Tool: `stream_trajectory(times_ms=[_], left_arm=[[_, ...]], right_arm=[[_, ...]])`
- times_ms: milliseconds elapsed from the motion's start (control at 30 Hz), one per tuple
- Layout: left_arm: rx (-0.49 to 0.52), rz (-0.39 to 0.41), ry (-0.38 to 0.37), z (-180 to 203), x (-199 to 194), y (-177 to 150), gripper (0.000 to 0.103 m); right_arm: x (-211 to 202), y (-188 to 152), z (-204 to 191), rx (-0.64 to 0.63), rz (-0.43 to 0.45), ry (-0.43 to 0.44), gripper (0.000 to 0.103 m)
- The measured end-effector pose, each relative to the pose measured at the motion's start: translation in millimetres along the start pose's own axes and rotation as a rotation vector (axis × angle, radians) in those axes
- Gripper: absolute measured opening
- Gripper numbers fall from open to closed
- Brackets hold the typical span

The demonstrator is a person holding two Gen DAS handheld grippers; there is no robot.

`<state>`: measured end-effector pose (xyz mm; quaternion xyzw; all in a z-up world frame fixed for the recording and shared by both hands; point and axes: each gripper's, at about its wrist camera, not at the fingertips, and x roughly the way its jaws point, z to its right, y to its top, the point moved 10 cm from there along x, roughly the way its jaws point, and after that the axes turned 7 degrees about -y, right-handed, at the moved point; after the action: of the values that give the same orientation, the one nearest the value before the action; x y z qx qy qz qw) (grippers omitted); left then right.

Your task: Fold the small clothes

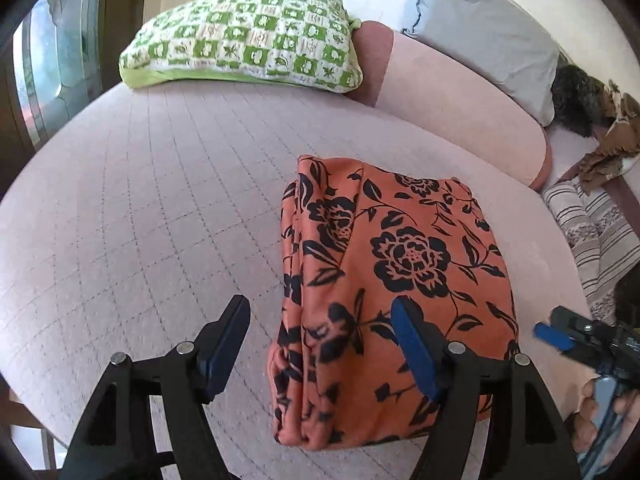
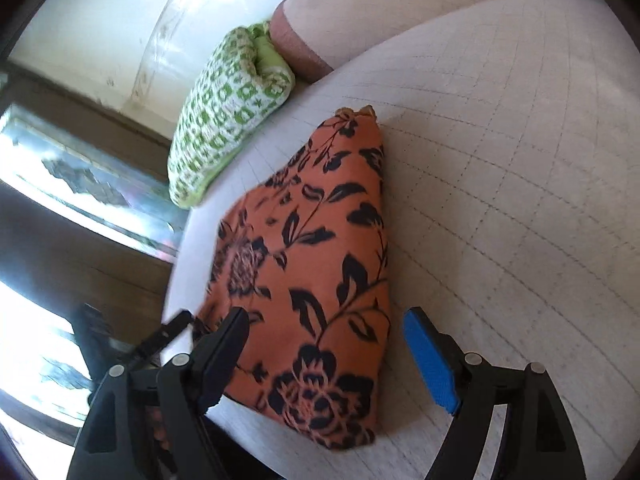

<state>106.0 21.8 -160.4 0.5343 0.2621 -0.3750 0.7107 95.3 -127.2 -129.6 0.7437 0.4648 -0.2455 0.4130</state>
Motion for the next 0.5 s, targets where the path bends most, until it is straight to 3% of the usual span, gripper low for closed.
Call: stream_trajectory(times_ms=[133,200,300,367,433,500], left_arm=[[0.018,-0.001,0.022,3,-1,0,0.074],[0.019,-0.019,0.024,3,3,-2,0.074],[0.027,-0.059,0.052,4,18,-8,0.074],[0.025,-0.07,0.038,3,17,-10,0.074],[0.007,-0.028,-0.003,1,8,-1,0.074],[-0.044,-0.01,-0.06,-11,4,10,0.083]], right_arm=[[-3,-3,-42,-0.126,0.011,0.041,0.082],[14,-13,-54,-0.142,-0.053,0.092,0.086],[49,-30,-40,-0.12,-0.157,0.033,0.086],[35,-24,-51,-0.135,-0.118,0.046,0.087],[13,-9,-60,-0.16,-0.042,0.075,0.087],[-3,11,-51,-0.148,0.023,0.058,0.087]])
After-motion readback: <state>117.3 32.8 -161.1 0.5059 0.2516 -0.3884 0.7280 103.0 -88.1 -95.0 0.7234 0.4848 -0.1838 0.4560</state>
